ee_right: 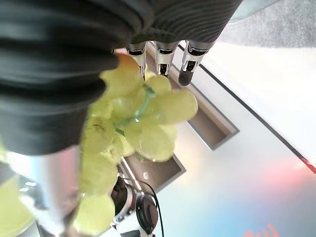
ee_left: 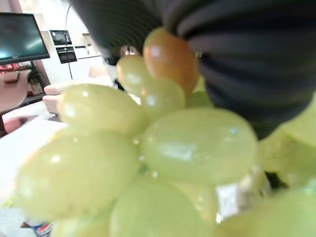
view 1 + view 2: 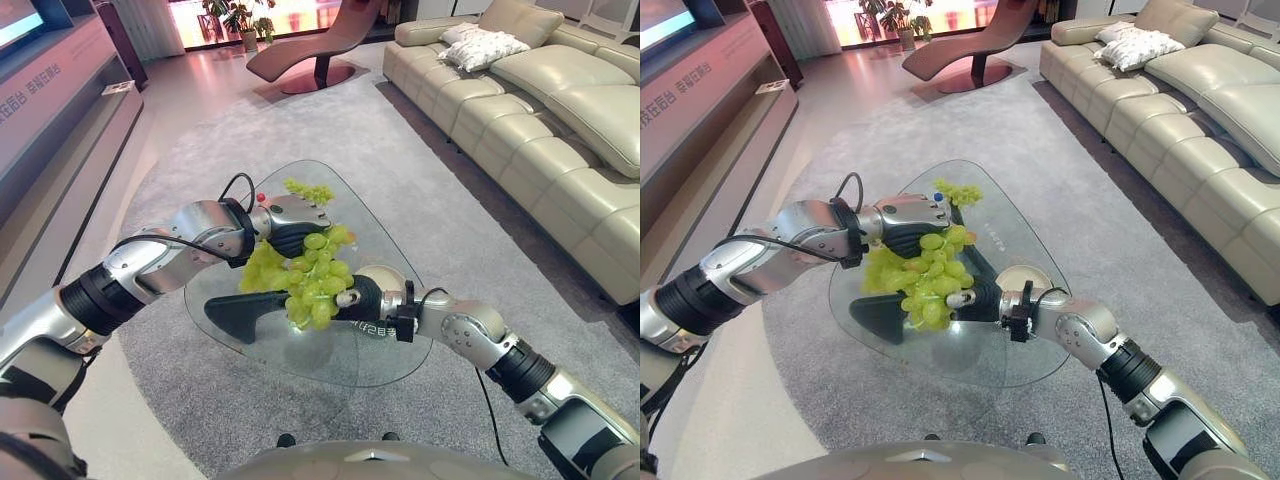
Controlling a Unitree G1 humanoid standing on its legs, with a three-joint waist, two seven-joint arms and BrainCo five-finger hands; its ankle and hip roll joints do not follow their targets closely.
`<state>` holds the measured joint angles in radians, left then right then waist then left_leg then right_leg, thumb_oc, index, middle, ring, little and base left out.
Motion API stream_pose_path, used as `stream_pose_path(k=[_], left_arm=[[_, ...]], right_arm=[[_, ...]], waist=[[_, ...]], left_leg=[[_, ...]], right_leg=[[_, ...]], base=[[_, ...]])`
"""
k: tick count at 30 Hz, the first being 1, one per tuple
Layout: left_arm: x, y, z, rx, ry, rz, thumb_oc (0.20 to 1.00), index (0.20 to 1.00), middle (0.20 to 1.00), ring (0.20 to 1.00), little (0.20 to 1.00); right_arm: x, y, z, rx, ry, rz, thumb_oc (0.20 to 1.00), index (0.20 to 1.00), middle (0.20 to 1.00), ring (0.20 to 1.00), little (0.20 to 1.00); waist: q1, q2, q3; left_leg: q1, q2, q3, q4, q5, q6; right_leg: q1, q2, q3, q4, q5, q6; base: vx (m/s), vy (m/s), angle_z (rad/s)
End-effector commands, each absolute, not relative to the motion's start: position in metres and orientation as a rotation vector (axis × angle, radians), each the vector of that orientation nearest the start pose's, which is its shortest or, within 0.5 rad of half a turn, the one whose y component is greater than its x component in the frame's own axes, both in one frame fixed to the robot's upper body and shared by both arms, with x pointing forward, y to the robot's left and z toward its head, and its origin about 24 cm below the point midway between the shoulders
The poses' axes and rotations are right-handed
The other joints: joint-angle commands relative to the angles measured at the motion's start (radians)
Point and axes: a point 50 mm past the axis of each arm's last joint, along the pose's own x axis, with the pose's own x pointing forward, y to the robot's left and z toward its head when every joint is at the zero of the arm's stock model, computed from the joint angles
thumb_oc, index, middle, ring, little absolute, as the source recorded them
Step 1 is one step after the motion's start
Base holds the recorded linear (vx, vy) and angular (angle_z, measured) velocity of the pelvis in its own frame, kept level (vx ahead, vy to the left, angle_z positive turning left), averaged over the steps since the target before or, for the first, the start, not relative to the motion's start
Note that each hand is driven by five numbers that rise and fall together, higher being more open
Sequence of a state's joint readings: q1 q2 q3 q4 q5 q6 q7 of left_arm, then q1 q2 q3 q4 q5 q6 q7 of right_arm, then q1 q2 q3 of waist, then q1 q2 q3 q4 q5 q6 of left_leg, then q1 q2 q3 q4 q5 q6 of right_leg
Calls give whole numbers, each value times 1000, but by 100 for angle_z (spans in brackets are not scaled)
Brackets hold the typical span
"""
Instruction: Pick up fruits into the plate
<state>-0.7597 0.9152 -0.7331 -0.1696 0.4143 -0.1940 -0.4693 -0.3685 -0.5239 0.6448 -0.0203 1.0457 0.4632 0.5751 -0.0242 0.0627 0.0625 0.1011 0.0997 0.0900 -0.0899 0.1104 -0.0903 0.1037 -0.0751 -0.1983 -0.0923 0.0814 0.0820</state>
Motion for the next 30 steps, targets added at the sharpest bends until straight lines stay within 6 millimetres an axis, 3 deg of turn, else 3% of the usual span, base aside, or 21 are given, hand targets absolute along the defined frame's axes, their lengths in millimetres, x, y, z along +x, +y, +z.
stream_pose_path(k=[1,2,20,29,30], left_arm=[[293,92,203,1616,-621,-917,200,200,200,200,200],[293,93,203,1616,-619,-917,200,200,200,200,200],[296,95,199,1621,-603,-902,200,200,200,200,200],[297,101,196,1559,-583,-866,200,200,200,200,200],[298,105,195,1542,-563,-858,636,636,636,636,636]], right_arm=[[228,-25,101,562,333,1479,338,338,338,338,338],[227,-24,101,567,336,1478,200,200,200,200,200],[228,-22,97,594,358,1452,200,200,200,200,200],[235,-35,89,515,346,1376,200,200,200,200,200],[236,-39,88,496,344,1360,200,200,200,200,200]], waist=[[17,-65,-13],[17,-65,-13],[23,-69,-8],[21,-72,-5],[20,-72,-4]], left_leg=[[41,-82,16,3,-91,42],[40,-83,15,3,-91,42],[44,-82,11,3,-92,43],[45,-84,11,3,-92,43],[45,-83,12,3,-92,43]], right_leg=[[38,-26,-16,5,-14,42],[38,-26,-16,5,-15,42],[42,-25,-19,5,-16,41],[41,-25,-17,5,-13,41],[40,-25,-17,5,-13,41]], base=[[0,0,0],[0,0,0],[0,0,0],[0,0,0],[0,0,0]])
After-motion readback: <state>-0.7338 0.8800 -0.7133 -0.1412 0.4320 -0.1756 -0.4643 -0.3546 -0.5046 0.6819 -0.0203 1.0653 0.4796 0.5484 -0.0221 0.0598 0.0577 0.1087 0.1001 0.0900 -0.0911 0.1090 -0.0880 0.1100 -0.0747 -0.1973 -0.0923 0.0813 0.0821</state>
